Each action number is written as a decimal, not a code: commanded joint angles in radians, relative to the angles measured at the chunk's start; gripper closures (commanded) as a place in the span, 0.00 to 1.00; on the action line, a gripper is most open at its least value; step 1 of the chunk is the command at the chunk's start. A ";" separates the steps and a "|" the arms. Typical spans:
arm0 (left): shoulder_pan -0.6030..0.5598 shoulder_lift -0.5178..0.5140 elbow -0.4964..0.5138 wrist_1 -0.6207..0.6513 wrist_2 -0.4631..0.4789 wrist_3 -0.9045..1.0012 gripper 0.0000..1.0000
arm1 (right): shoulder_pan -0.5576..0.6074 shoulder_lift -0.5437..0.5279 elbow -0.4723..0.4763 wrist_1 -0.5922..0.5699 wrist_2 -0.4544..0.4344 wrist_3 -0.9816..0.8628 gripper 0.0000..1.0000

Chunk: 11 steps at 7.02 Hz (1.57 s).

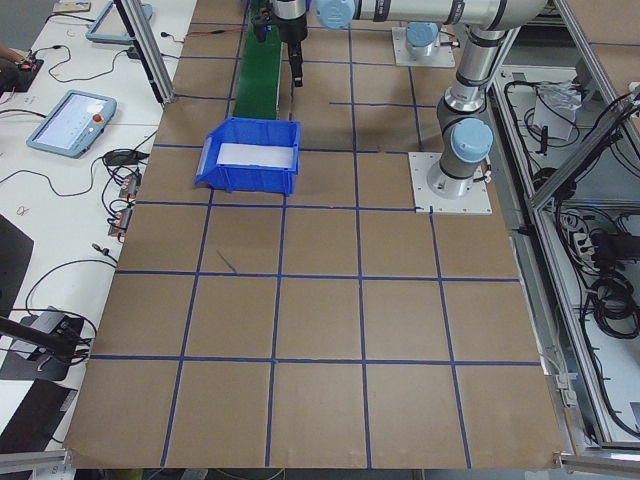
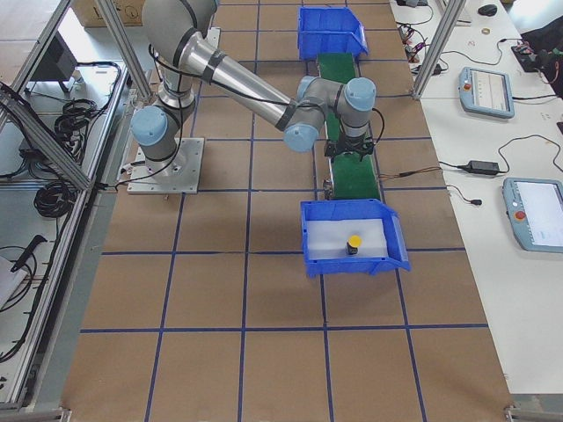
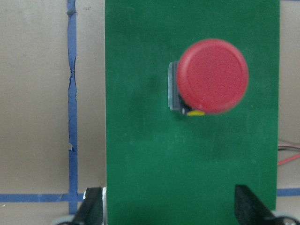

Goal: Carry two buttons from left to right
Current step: 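Release the yellow button and return the right gripper to the belt end, then close the right gripper on the arriving red button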

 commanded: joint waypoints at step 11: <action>0.000 0.000 0.000 0.000 0.000 -0.003 0.00 | 0.031 0.064 -0.013 -0.101 0.033 0.041 0.30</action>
